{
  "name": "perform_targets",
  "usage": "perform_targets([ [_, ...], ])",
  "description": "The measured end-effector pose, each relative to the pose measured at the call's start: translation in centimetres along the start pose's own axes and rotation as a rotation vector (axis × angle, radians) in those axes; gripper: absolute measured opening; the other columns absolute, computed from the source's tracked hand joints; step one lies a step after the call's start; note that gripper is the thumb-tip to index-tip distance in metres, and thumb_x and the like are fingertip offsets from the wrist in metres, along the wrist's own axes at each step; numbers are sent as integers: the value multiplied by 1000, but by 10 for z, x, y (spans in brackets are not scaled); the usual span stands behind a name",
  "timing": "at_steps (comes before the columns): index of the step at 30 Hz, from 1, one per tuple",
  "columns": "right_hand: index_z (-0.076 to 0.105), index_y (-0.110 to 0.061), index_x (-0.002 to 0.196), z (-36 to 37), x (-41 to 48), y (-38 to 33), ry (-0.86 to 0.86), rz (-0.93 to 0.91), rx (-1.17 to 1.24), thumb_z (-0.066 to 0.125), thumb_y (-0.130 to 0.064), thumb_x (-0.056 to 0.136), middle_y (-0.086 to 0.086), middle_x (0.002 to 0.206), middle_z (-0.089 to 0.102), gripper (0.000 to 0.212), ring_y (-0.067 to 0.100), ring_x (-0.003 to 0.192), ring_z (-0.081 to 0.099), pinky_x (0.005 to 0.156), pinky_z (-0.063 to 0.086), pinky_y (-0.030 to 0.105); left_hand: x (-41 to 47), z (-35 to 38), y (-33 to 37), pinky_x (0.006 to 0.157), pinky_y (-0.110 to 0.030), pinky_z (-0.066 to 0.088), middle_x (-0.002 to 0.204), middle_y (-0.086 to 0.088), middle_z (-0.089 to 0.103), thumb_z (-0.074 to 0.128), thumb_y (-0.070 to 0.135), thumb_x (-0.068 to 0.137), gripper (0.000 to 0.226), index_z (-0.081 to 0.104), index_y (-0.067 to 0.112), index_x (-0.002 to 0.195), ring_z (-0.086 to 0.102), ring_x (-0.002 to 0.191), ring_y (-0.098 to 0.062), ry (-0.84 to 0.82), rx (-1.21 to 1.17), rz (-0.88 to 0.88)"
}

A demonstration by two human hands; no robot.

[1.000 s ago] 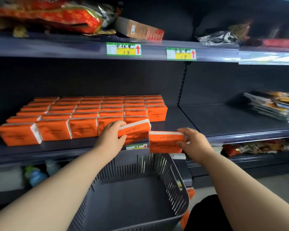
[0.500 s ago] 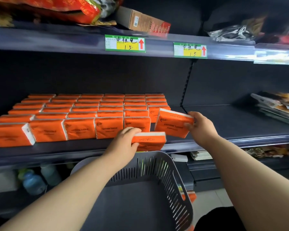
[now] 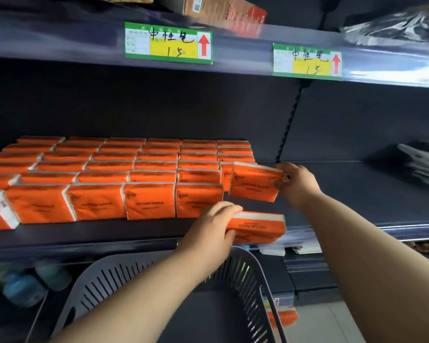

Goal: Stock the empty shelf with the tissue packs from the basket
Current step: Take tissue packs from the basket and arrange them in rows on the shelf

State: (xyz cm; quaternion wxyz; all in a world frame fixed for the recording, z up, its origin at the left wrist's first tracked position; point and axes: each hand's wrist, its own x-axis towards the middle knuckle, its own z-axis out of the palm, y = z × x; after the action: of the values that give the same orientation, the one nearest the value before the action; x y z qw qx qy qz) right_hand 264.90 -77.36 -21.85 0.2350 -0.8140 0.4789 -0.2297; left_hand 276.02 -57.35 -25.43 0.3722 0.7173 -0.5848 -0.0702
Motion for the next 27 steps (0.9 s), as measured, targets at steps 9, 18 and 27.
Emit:
perform_targets([
  [9, 51, -19, 133, 32, 53, -4, -110, -18, -137, 59, -12, 87, 16, 130, 45, 47, 32, 112, 52, 88, 42, 28, 12, 6, -20, 95, -6, 26, 130, 19, 44, 59, 11, 89, 44, 51, 27, 129, 41, 115, 2, 15, -18, -20],
  [18, 49, -16, 133, 53, 62, 12, -166, -3, -147, 59, -13, 85, 14, 129, 54, 49, 30, 115, 53, 88, 42, 27, 11, 18, -33, 95, -3, 25, 130, 17, 45, 62, 11, 87, 46, 53, 27, 129, 42, 115, 2, 3, -19, -71],
  [27, 58, -8, 118, 42, 63, 7, -109, -30, -82, 70, -17, 80, 10, 113, 65, 40, 26, 104, 60, 86, 46, 25, 18, 14, -25, 89, 8, 17, 129, 14, 47, 63, 10, 86, 45, 55, 23, 128, 40, 111, 4, 18, -10, -38],
])
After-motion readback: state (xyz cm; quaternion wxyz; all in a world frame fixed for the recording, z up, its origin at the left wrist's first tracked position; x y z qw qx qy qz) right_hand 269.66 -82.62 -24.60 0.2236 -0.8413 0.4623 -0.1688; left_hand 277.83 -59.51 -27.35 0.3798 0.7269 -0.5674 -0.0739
